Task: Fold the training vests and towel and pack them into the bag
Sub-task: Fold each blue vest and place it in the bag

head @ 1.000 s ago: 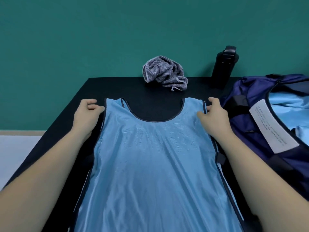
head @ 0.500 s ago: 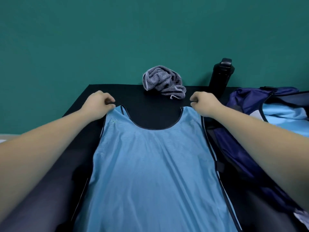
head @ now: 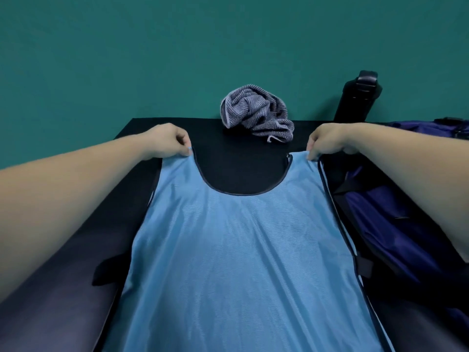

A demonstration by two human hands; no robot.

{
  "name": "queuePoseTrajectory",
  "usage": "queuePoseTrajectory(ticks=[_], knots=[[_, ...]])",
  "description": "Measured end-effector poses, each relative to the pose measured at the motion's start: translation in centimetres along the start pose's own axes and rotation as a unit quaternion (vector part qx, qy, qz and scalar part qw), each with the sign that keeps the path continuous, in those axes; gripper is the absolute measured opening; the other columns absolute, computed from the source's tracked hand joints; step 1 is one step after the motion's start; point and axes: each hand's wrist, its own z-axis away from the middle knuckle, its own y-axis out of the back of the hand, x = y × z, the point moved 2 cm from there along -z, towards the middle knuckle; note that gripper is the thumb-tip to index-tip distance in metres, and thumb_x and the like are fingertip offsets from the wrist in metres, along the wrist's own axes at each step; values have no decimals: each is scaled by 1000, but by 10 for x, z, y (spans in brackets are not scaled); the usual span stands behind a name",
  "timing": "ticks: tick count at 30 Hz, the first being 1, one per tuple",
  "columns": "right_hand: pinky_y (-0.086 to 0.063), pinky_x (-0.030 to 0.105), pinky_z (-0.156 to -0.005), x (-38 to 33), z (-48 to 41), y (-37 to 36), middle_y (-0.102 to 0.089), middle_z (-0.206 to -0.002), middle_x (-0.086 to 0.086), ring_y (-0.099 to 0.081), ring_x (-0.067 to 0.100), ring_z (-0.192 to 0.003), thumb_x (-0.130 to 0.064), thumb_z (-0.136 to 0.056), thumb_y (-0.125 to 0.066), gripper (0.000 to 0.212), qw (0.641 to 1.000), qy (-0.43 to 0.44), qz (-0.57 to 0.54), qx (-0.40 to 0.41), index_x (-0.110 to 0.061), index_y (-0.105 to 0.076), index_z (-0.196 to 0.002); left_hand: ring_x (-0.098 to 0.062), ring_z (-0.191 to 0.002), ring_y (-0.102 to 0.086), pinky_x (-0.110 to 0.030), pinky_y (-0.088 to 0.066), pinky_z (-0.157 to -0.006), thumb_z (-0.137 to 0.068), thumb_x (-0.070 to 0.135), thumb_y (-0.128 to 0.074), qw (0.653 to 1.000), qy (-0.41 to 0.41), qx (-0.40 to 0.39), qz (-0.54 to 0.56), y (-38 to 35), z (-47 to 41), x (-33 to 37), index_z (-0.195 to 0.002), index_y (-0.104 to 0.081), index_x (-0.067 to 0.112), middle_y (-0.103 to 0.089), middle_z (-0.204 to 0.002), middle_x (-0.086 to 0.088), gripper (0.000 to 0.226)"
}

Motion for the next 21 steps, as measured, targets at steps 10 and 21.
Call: queuePoseTrajectory(ticks=[10, 21], knots=[[-48, 31, -85, -2, 4, 34, -70, -109, 7, -62, 29, -103, -14, -94, -68, 12, 974, 40, -27, 223, -16, -70, -105, -26, -105, -64, -49, -40, -105, -97, 40, -73, 983, -6, 173, -59, 12, -20, 21, -98, -65, 26, -72, -96, 7, 16], [-48, 48, -108, -41, 128, -21, -62, -138, 16, -59, 39, -127, -26, -93, -66, 50, 979, 121, 38, 162, -17, -57, -141, -26, -117, -60, -50, -46, -110, -101, 47, -63, 995, -54, 64, -48, -9, 124, 49, -145, -54, 27, -49, -150, 0, 49]])
